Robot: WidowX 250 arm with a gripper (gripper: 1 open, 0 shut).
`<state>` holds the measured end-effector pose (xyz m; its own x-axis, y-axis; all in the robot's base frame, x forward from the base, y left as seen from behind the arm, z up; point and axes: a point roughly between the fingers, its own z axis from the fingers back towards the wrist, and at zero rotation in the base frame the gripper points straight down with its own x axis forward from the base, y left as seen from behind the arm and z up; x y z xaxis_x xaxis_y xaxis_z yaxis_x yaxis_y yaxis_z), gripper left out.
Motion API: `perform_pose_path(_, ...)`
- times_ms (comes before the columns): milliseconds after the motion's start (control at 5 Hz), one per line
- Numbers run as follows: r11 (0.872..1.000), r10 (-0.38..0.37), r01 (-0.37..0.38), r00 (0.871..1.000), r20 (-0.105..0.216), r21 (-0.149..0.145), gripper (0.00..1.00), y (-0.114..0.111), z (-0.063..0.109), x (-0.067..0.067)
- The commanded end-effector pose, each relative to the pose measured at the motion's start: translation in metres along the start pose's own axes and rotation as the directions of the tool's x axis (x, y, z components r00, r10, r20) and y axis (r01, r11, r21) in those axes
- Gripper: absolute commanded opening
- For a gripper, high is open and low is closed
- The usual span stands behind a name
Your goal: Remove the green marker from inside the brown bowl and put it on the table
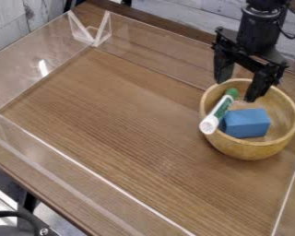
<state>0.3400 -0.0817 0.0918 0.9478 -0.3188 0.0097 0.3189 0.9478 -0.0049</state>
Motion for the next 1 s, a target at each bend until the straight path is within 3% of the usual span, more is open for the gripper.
perform_pose_path(0, 1.000, -0.018, 0.017, 0.998, 0.060, 0.008, 1.00, -0.0036, 0.0153, 0.0040)
perform_pose_path(800, 1.000, -0.024, 0.023, 0.995, 0.099, 0.014, 1.00, -0.0030, 0.0144, 0.0058)
